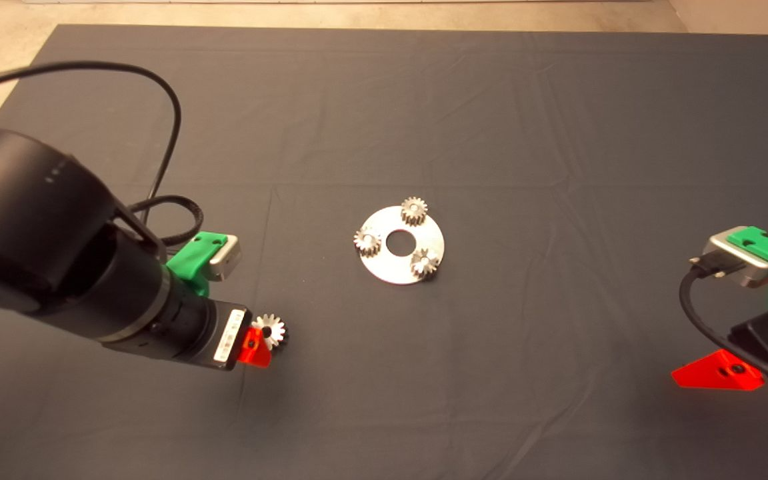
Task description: Remove an incorrectly installed larger gear and replace it with the correct smaller gear
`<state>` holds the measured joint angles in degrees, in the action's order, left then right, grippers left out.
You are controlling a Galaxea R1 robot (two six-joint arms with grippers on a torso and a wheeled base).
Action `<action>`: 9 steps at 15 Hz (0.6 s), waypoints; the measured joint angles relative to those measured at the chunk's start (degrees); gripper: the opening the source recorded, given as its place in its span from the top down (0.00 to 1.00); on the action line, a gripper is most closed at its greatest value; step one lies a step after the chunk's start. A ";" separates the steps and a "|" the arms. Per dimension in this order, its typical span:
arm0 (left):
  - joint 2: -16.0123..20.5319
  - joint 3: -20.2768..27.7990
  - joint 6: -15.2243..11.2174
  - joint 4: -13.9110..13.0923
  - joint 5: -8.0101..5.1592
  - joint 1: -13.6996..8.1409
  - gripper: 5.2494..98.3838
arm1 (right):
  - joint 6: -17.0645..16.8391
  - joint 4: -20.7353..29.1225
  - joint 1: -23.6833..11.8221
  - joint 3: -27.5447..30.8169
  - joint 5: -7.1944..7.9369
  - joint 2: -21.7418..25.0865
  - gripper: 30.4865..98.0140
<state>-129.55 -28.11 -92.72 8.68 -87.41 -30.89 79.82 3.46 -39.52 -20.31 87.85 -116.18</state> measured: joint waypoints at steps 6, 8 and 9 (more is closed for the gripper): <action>0.56 0.13 -0.11 -0.06 0.00 -0.30 0.01 | 0.00 0.00 0.00 0.00 0.00 0.00 0.01; 0.88 0.42 -0.33 -0.09 0.00 -0.28 0.01 | 0.02 0.00 0.02 0.00 -0.02 -0.01 0.00; 0.99 0.61 -0.38 -0.11 0.00 -0.30 0.01 | 0.02 0.01 0.02 0.00 -0.02 0.00 0.01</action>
<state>-128.56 -27.50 -93.10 8.57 -87.41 -31.20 79.84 3.47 -39.50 -20.31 87.82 -116.18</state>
